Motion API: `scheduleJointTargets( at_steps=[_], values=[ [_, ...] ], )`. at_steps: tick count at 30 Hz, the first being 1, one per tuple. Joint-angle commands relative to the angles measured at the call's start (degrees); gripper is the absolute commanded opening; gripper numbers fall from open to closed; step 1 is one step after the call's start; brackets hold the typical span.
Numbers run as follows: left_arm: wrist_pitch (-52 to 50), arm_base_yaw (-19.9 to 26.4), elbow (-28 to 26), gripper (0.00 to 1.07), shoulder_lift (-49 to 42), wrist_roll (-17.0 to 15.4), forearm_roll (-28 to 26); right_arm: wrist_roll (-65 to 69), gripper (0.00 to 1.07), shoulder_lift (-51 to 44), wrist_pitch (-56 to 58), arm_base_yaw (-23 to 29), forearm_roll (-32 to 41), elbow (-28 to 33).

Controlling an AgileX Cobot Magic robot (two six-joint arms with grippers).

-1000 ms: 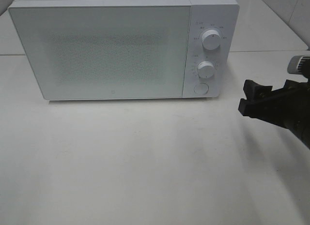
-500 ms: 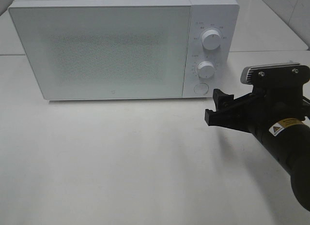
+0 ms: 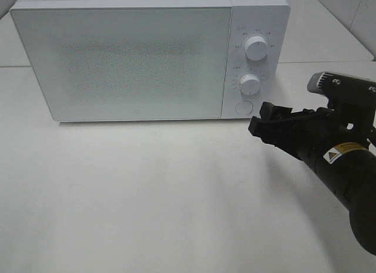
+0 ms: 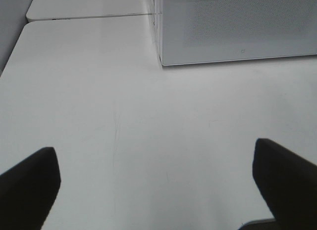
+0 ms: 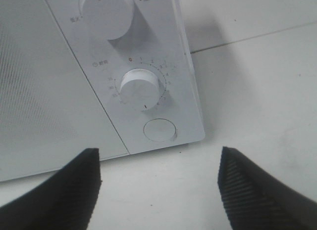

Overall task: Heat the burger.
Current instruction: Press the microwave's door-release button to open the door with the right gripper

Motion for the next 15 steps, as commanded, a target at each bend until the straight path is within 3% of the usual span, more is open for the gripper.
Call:
scheduleJointTargets(
  at_steps=[1, 8, 15],
  values=[
    [-0.1, 0.1, 0.2, 0.98, -0.9, 0.2, -0.5, 8.6, 0.65, -0.3, 0.0, 0.3, -0.1, -0.5],
    [-0.1, 0.1, 0.2, 0.98, -0.9, 0.2, -0.5, 36.0, 0.53, -0.3, 0.0, 0.3, -0.2, -0.5],
    [-0.1, 0.1, 0.2, 0.98, -0.9, 0.2, -0.5, 54.0, 0.38, -0.3, -0.1, 0.3, -0.2, -0.5]
  ],
)
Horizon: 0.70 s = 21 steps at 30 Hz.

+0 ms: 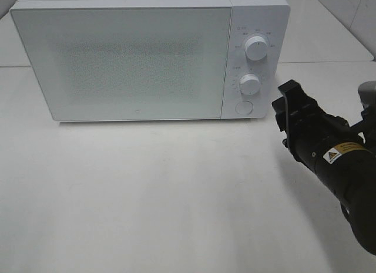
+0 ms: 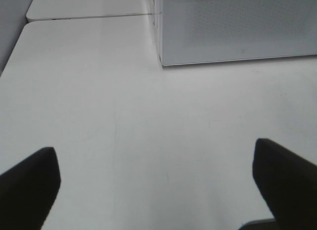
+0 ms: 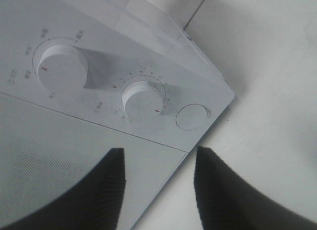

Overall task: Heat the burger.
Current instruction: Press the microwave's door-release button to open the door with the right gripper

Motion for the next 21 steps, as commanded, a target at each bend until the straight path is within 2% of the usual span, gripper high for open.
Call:
scheduleJointTargets(
  at_steps=[1, 5, 6, 8, 9, 11, 12, 21],
  values=[
    [-0.1, 0.1, 0.2, 0.98, -0.9, 0.2, -0.5, 13.5, 0.32, -0.3, -0.1, 0.3, -0.2, -0.5],
    [-0.1, 0.1, 0.2, 0.98, -0.9, 0.2, -0.5, 20.3, 0.24, -0.3, -0.1, 0.3, 0.0, -0.5],
    [-0.1, 0.1, 0.2, 0.98, -0.9, 0.2, -0.5, 23.5, 0.18, -0.3, 0.0, 0.3, 0.0, -0.5],
    [-0.1, 0.1, 0.2, 0.98, -0.9, 0.2, -0.5, 24.9, 0.14, -0.3, 0.0, 0.3, 0.0, -0.5],
    [-0.1, 0.1, 0.2, 0.98, -0.9, 0.2, -0.5, 26.7, 0.08, -0.3, 0.0, 0.3, 0.3, -0.5],
    [-0.1, 0.1, 0.2, 0.98, -0.9, 0.2, -0.5, 27.0, 0.05, -0.3, 0.0, 0.3, 0.7, -0.5],
    [-0.1, 0.1, 0.2, 0.98, -0.9, 0.2, -0.5, 27.1, 0.0, -0.3, 0.1, 0.3, 1.4, -0.5],
    [-0.1, 0.1, 0.2, 0.98, -0.9, 0.2, -0.5, 27.1, 0.0, 0.8, 1.0, 0.3, 3.2, -0.7]
  ],
)
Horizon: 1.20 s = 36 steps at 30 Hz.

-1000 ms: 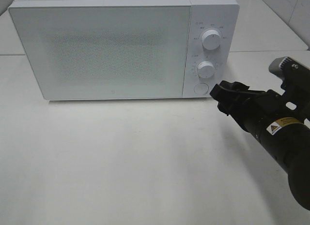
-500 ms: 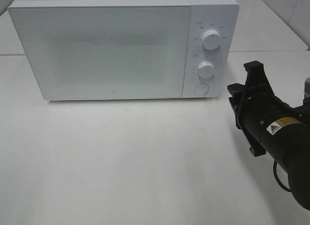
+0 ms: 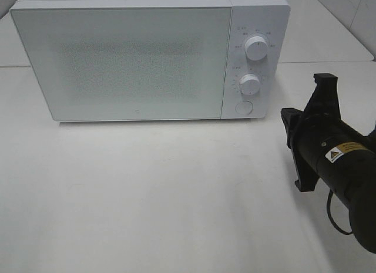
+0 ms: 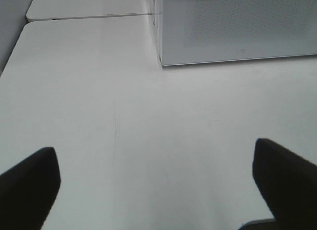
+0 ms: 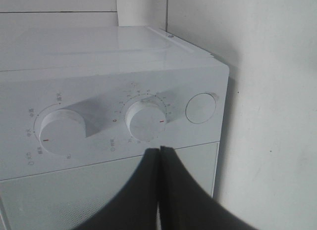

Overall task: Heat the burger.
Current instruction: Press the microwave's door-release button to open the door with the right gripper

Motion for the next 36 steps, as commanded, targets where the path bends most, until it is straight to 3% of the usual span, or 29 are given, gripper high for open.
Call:
scheduleJointTargets(
  at_steps=[1, 23, 36],
  values=[
    [-0.1, 0.1, 0.2, 0.98, -0.9, 0.2, -0.5, 0.3, 0.0, 1.4, 0.6, 0.3, 0.9, -0.7],
    [-0.1, 0.1, 0.2, 0.98, -0.9, 0.2, -0.5, 2.3, 0.0, 14.7, 1.0, 0.1, 4.7, -13.2],
    [-0.1, 0.1, 0.2, 0.98, -0.9, 0.2, -0.5, 1.4, 0.0, 18.9, 5.0, -3.7, 3.3, -19.9]
  ],
)
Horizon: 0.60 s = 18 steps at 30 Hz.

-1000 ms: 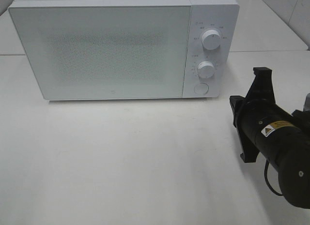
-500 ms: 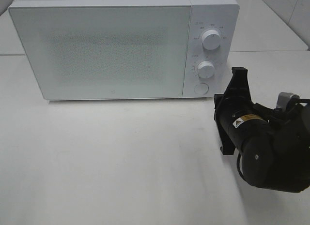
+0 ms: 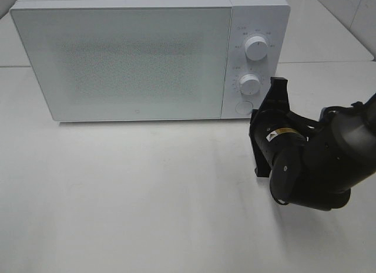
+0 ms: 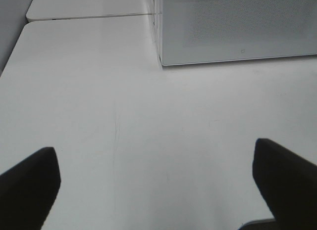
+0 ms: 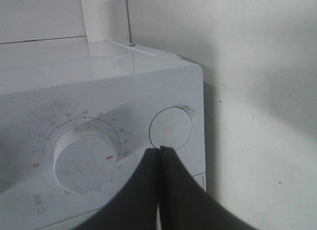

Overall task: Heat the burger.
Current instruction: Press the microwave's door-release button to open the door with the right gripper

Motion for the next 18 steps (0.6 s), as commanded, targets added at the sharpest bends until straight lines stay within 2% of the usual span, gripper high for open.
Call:
scheduleJointTargets(
  at_steps=[1, 18],
  values=[
    [-0.1, 0.1, 0.2, 0.98, -0.9, 0.2, -0.5, -0.3, 0.0, 1.5, 1.3, -1.4, -1.8, -2.5],
    [-0.1, 0.1, 0.2, 0.98, -0.9, 0.2, -0.5, -0.8, 0.0, 4.8, 3.7, -3.8, -3.4, -7.3]
  ],
)
